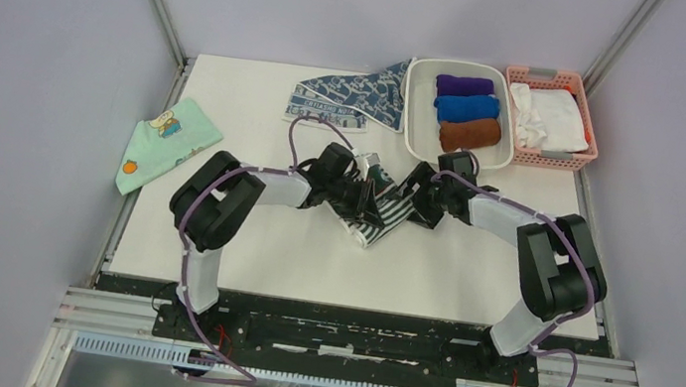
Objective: Roll the towels
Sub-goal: Roll the towel at the center of the board.
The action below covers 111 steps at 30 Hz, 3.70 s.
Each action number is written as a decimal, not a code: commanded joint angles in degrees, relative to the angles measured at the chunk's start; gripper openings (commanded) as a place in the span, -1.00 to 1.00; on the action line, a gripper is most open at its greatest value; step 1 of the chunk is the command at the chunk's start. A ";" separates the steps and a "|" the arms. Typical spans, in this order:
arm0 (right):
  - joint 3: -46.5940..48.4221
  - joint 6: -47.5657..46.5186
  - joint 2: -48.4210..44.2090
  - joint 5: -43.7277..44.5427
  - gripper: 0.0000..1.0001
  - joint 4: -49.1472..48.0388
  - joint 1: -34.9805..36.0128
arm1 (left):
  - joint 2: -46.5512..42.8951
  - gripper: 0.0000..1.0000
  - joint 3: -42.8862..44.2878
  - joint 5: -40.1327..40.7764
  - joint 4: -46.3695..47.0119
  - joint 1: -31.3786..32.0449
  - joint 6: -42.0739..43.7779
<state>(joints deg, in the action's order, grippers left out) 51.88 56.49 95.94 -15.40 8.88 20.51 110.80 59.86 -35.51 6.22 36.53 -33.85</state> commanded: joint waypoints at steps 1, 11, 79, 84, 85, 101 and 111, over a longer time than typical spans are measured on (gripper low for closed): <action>-1.73 4.02 1.38 1.13 0.72 -9.31 -0.51 | 4.99 -0.69 -0.88 -4.25 -3.32 0.37 -3.84; 0.29 3.19 1.19 7.87 0.29 1.41 -1.00 | 6.80 -0.62 -1.26 -3.18 -3.75 0.02 -5.02; 14.63 -1.40 6.28 2.21 -0.02 12.76 2.28 | -5.10 -0.45 3.67 48.56 -15.84 21.73 18.51; 13.21 -3.00 2.43 3.12 0.30 11.28 0.74 | -6.31 -0.53 2.78 30.38 -15.56 13.68 15.03; 12.41 -2.77 1.82 3.13 0.35 10.68 0.48 | -6.04 -0.53 2.70 27.02 -15.23 12.28 14.38; 2.17 1.46 2.99 0.01 0.64 -4.76 -1.09 | 4.28 -0.49 1.32 -0.69 -6.75 -0.50 0.95; 3.04 0.38 5.60 4.51 0.09 1.86 -1.09 | 5.89 -0.23 -1.34 -3.41 -4.12 -0.65 -2.62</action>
<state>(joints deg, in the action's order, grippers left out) 54.13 57.93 101.21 -14.68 5.82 19.44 113.65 62.52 -39.16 8.01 34.85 -34.09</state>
